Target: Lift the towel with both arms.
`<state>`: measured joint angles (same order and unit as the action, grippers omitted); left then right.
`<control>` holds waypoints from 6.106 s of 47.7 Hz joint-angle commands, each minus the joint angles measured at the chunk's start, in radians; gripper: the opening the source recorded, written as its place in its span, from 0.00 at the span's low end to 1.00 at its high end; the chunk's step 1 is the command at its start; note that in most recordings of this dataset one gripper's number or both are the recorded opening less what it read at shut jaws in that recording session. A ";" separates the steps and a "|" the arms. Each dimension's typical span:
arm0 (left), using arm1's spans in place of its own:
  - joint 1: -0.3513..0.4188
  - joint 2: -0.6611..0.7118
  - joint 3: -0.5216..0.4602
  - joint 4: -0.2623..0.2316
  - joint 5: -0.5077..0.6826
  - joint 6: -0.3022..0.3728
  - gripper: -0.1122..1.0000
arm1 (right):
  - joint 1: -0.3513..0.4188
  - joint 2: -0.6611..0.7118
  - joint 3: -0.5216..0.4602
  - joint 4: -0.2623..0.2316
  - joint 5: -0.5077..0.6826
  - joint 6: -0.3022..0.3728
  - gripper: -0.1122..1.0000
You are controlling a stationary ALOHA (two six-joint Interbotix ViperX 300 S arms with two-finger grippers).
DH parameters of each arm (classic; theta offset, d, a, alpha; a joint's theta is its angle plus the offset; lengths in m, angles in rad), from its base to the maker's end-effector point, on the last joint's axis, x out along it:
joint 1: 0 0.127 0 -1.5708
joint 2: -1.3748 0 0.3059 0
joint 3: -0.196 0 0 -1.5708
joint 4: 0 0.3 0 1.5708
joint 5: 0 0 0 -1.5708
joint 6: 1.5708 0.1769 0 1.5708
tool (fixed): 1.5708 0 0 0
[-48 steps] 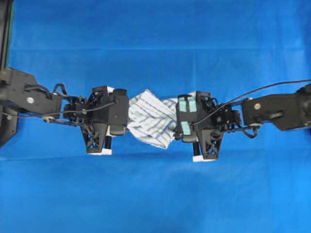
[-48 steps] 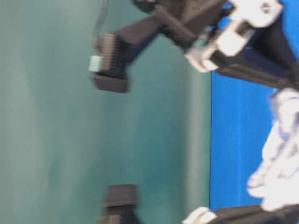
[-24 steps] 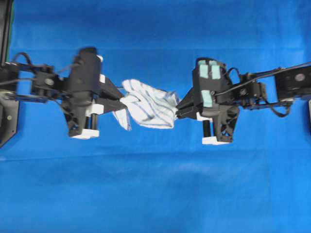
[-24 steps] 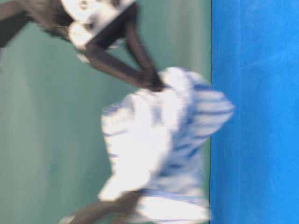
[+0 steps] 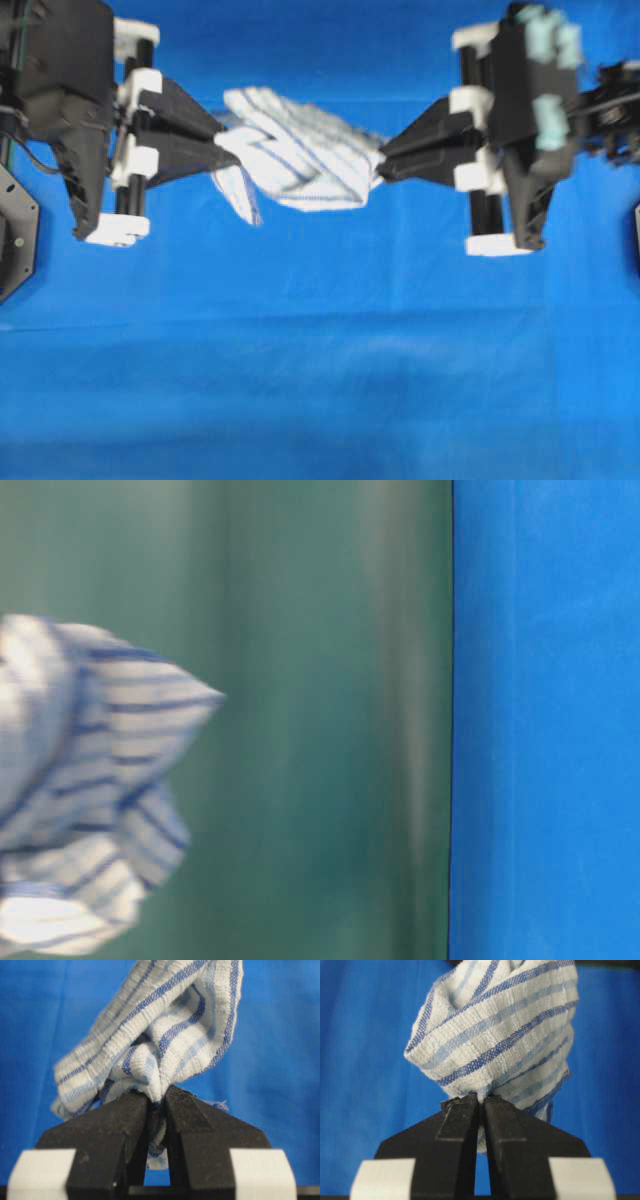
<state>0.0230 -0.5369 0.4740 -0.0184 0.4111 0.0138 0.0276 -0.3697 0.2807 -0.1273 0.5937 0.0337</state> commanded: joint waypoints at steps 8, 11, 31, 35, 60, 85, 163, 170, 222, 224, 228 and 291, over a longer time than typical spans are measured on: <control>0.009 -0.017 -0.069 0.002 0.011 0.003 0.14 | -0.002 -0.029 -0.061 -0.003 0.020 -0.005 0.14; 0.009 -0.012 -0.071 0.002 0.015 0.003 0.14 | -0.002 -0.025 -0.061 -0.005 0.025 -0.006 0.14; 0.017 -0.021 -0.066 0.002 0.006 0.002 0.24 | 0.003 -0.021 -0.063 -0.003 0.040 -0.046 0.15; 0.018 -0.029 -0.058 0.002 0.006 0.000 0.45 | -0.003 -0.021 -0.061 -0.005 0.040 -0.037 0.24; 0.000 -0.054 0.057 0.000 0.000 -0.014 0.92 | -0.003 0.011 -0.014 0.000 0.043 -0.002 0.70; -0.071 0.176 0.290 -0.002 -0.221 -0.020 0.92 | 0.035 0.184 0.232 0.003 -0.166 0.121 0.70; -0.098 0.512 0.331 0.000 -0.350 -0.012 0.12 | 0.025 0.505 0.293 0.000 -0.442 0.127 0.13; -0.080 0.371 0.290 -0.002 -0.247 -0.015 0.12 | 0.025 0.405 0.273 0.000 -0.382 0.129 0.13; 0.038 -0.156 -0.118 0.005 0.172 0.003 0.12 | 0.029 0.015 -0.216 -0.117 0.207 0.091 0.13; 0.038 -0.153 -0.121 0.005 0.172 0.003 0.12 | 0.029 0.015 -0.216 -0.115 0.207 0.091 0.13; 0.038 -0.144 -0.123 0.006 0.173 0.005 0.12 | 0.031 0.015 -0.216 -0.115 0.207 0.092 0.13; -0.061 0.037 0.181 0.000 -0.021 0.071 0.88 | 0.037 0.100 0.115 -0.114 0.026 0.210 0.69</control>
<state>-0.0337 -0.5200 0.6228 -0.0169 0.4541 0.0844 0.0598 -0.2746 0.3666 -0.2424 0.6734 0.2301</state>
